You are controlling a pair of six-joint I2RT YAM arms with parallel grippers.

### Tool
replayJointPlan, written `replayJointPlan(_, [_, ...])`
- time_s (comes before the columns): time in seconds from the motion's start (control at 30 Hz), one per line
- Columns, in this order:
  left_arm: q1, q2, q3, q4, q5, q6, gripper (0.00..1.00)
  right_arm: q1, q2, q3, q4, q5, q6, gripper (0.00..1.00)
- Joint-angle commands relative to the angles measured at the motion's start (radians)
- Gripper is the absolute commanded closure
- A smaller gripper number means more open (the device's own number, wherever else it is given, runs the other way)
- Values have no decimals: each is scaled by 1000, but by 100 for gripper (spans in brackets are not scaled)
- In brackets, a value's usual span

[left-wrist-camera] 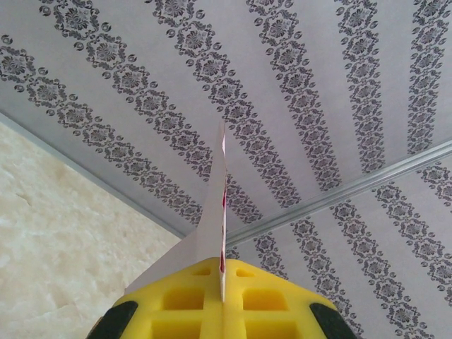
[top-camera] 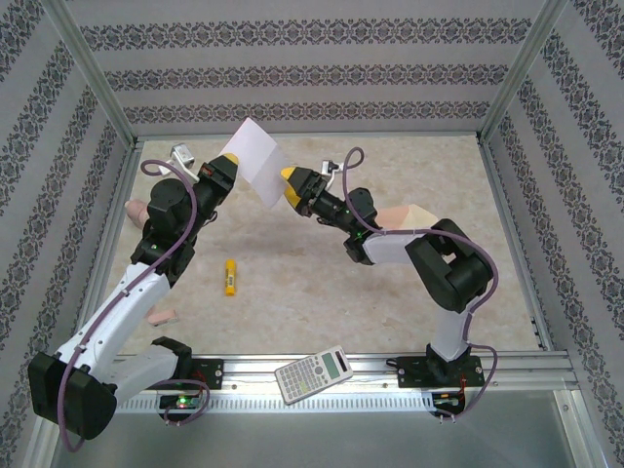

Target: Place the letter into the envelope and seal it

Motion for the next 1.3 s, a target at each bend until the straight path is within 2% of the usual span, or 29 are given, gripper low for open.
replayJointPlan(0.0, [-13,-19,-3,54,-3,-14,100,14,3,39,100,-9,18,6])
replayJointPlan(0.33, [-13,-12,-19,90,0,-27,100,23,16,79,101,-34,34,12])
replayJointPlan(0.43, [-14,-10,-26,107,-1,-19,100,26,15,86,101,-44,45,17])
replayJointPlan(0.77, [-14,7,-49,127,-5,15,100,28,-20,37,101,-31,35,43])
replayJointPlan(1.1, [-6,-7,-24,84,-22,81,100,19,-57,-10,101,-11,27,48])
replayJointPlan(1.27, [-7,1,-36,88,-12,77,100,18,-59,-1,101,-18,29,56])
